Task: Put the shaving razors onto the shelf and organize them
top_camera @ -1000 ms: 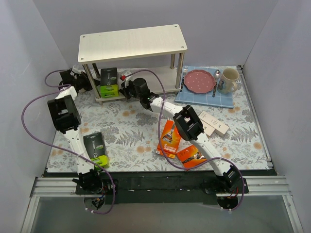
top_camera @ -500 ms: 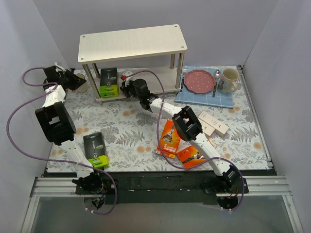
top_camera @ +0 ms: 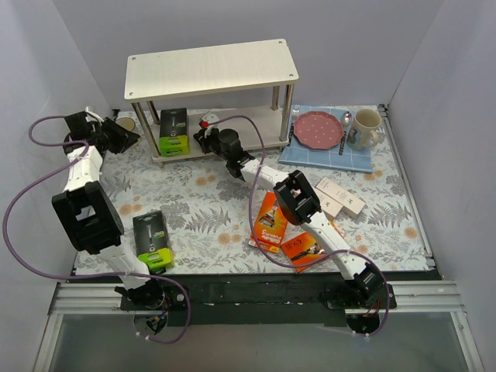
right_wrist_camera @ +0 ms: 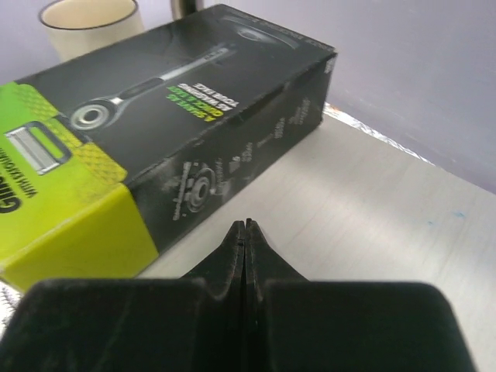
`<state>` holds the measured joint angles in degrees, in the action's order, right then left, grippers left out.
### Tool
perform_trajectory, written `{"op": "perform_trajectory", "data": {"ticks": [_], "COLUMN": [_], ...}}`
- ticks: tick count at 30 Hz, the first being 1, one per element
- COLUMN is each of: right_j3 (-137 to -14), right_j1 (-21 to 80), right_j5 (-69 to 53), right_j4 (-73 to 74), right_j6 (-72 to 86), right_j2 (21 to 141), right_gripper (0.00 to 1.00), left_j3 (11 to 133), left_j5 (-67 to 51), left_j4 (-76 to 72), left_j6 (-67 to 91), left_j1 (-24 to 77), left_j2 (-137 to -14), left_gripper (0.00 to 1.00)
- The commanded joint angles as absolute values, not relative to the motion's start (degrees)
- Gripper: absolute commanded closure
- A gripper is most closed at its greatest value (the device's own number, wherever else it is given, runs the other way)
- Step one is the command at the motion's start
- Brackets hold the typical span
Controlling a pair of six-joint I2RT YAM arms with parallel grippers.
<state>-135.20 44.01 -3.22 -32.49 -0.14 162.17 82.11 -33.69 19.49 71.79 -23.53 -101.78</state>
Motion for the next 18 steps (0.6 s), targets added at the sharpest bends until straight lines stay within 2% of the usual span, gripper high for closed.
{"op": "perform_trajectory", "data": {"ticks": [1, 3, 4, 5, 6, 9, 10, 12, 14, 16, 18], "right_j3": [-138.5, -138.5, -138.3, -137.8, -136.9, -127.5, -121.0, -114.7, -104.3, -97.4, -87.9], "right_j1": [45.1, 45.1, 45.2, 45.1, 45.2, 44.9, 44.8, 44.2, 43.9, 43.9, 44.2], "right_j5": [-5.4, -6.1, -6.2, -6.3, -6.1, -0.3, 1.9, 2.5, 0.5, -3.1, -10.4], "right_j4": [-38.6, -38.9, -38.9, -38.8, -38.5, -36.0, -35.2, -31.0, -26.5, -23.0, -18.6], "right_j6": [1.7, 1.8, 1.8, 1.8, 1.8, 0.7, 0.2, 0.2, 0.2, 0.2, 0.5], "right_j2": [163.6, 163.7, 163.5, 163.0, 162.2, 154.5, 149.4, 144.1, 135.6, 127.1, 122.2], "right_gripper": [0.99, 0.99, 0.99, 0.99, 0.99, 0.99, 0.82, 0.65, 0.52, 0.49, 0.31], "left_j3": [80.4, 79.2, 78.6, 77.2, 76.6, 73.8, 73.0, 70.8, 70.0, 68.5, 67.4], "left_j5": [-31.6, -27.8, -26.9, -26.1, -25.3, -24.4, -24.8, -25.4, -24.5, -23.5, -20.1], "left_j4": [25.5, 29.7, 30.8, 33.4, 34.7, 38.6, 39.2, 41.1, 44.1, 45.6, 48.5], "left_j6": [69.4, 67.6, 67.0, 66.5, 66.2, 65.9, 65.5, 65.3, 64.5, 64.2, 64.7], "left_j1": [-24.9, -25.2, -25.9, -26.3, -26.6, -28.2, -28.6, -28.7, -28.8, -29.2, -29.2], "left_j2": [-94.1, -92.9, -91.9, -91.5, -91.4, -90.4, -90.3, -90.1, -90.4, -90.4, -89.2], "left_gripper": [0.66, 0.52, 0.38, 0.31, 0.25, 0.16, 0.16, 0.14, 0.14, 0.15, 0.16]}}
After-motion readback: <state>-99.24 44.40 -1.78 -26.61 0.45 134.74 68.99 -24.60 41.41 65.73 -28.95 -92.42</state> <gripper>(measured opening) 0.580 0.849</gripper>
